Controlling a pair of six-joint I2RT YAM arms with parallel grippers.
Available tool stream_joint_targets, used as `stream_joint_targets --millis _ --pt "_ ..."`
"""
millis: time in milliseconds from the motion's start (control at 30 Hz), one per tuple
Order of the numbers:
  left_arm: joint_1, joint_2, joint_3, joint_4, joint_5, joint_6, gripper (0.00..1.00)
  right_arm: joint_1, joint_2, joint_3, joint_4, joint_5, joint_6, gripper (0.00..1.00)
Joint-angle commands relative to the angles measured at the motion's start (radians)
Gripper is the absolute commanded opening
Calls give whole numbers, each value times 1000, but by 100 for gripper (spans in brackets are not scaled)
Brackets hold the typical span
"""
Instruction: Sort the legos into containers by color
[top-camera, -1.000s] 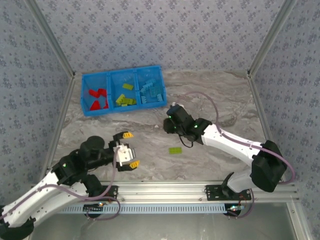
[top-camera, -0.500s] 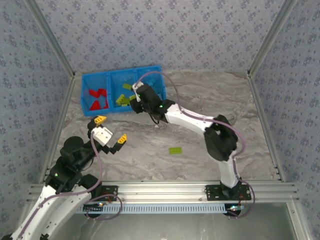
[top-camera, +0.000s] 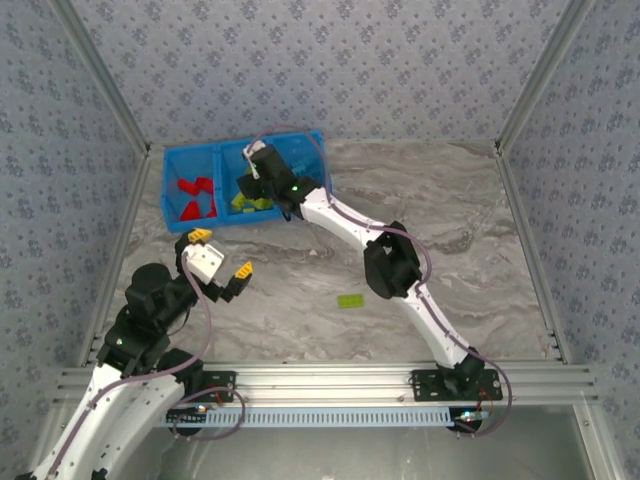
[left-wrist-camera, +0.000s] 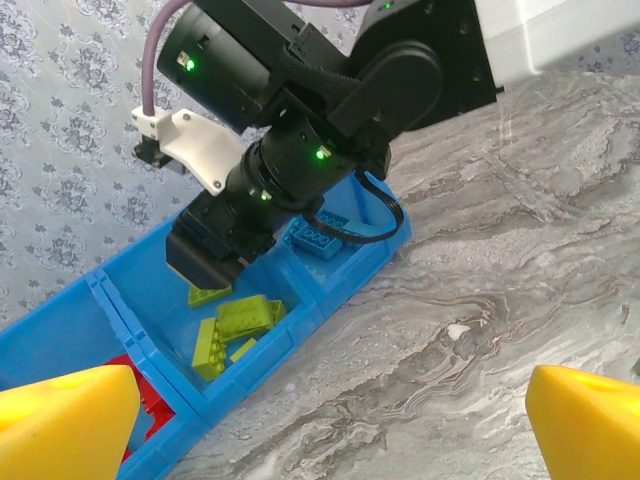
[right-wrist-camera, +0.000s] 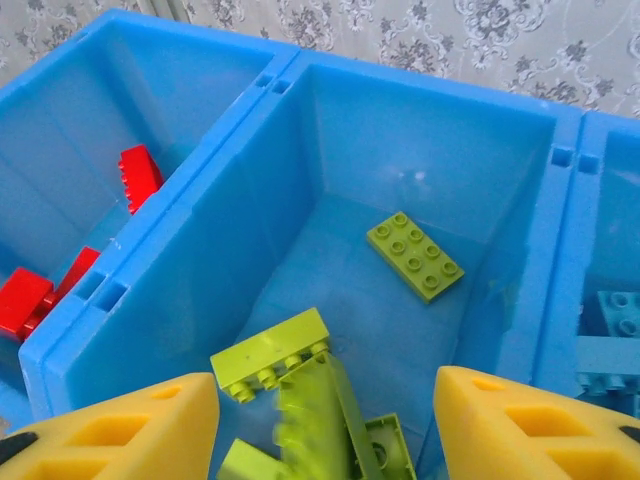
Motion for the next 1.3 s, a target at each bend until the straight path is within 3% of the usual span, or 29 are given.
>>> stream_joint_targets --millis 0,167,400,600,700,967,1133,1267 --pt "11 6 5 22 20 -11 99 -13 -19 48 -93 5 -16 61" --pt "22 27 8 19 33 -23 99 -15 -176 -85 -122 -29 -18 60" --pt "22 90 20 9 112 -24 99 -37 -663 -651 -28 -125 11 62" --pt "4 193 49 17 321 11 99 -40 -1093 -1077 -110 -128 68 63" --pt "-75 253 58 46 318 16 99 -29 -1288 -1232 -241 -101 146 66" --pt "-479 549 129 74 176 169 99 -20 -1647 -1432 -600 9 356 75" --pt "-541 795 140 255 215 176 99 -26 -1716 -1462 -750 -11 444 85" --pt "-543 1014 239 265 211 133 99 -24 -1778 -1478 -795 7 484 91"
